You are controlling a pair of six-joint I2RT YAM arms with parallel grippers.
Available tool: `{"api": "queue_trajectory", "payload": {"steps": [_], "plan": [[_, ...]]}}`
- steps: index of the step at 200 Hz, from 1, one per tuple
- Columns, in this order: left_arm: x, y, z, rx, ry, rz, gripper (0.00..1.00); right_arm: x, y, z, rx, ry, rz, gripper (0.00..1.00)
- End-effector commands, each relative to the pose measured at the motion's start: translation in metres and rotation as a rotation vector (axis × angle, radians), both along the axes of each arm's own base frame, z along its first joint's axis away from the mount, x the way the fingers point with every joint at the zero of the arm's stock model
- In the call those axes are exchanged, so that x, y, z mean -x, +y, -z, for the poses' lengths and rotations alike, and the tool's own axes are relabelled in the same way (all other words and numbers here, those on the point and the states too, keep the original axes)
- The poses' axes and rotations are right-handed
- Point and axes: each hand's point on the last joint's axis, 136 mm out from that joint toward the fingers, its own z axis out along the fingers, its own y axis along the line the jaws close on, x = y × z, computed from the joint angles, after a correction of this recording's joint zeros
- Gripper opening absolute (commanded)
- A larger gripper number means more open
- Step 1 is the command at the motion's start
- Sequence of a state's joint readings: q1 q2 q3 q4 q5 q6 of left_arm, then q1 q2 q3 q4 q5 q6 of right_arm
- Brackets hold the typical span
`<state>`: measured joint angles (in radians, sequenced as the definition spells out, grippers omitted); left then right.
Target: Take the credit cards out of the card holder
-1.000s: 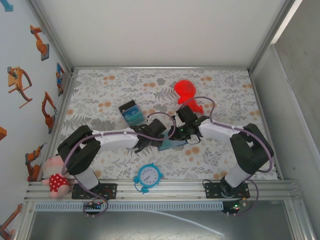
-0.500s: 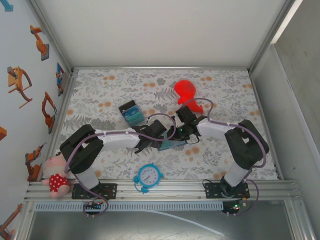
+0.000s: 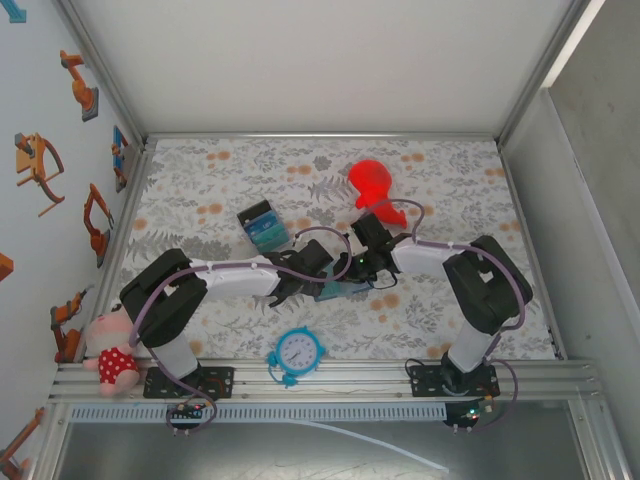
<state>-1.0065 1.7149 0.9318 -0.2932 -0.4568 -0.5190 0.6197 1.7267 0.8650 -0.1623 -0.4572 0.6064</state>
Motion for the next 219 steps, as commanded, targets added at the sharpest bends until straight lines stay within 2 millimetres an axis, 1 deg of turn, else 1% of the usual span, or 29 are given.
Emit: {"api": "queue_trajectory", "payload": {"steps": [1,27,45,96,124,156,178,219], "plan": [[0.005,0.014,0.011,-0.077,0.019,0.001,0.97,0.002,-0.006,0.012,0.016,0.030,0.020,0.14],[0.005,0.013,0.010,-0.075,0.018,0.002,0.97,0.004,-0.006,0.014,0.007,0.037,0.019,0.14],[0.006,0.011,0.010,-0.078,0.020,0.007,0.97,0.005,-0.001,0.013,-0.021,0.042,0.012,0.14],[0.008,0.006,0.012,-0.083,0.027,0.018,0.97,0.008,0.014,0.002,-0.135,0.049,-0.009,0.14],[0.008,0.005,0.011,-0.080,0.023,0.021,0.97,0.008,0.017,-0.001,-0.170,0.053,-0.008,0.11],[0.008,0.006,0.010,-0.085,0.020,0.020,0.97,0.006,0.014,-0.004,-0.177,0.041,0.006,0.06],[0.007,0.007,0.009,-0.091,0.017,0.018,0.97,0.005,0.011,-0.005,-0.180,0.032,0.014,0.00],[0.006,0.009,0.006,-0.099,0.006,0.013,0.97,0.003,0.006,-0.008,-0.185,0.011,0.027,0.00]]}}
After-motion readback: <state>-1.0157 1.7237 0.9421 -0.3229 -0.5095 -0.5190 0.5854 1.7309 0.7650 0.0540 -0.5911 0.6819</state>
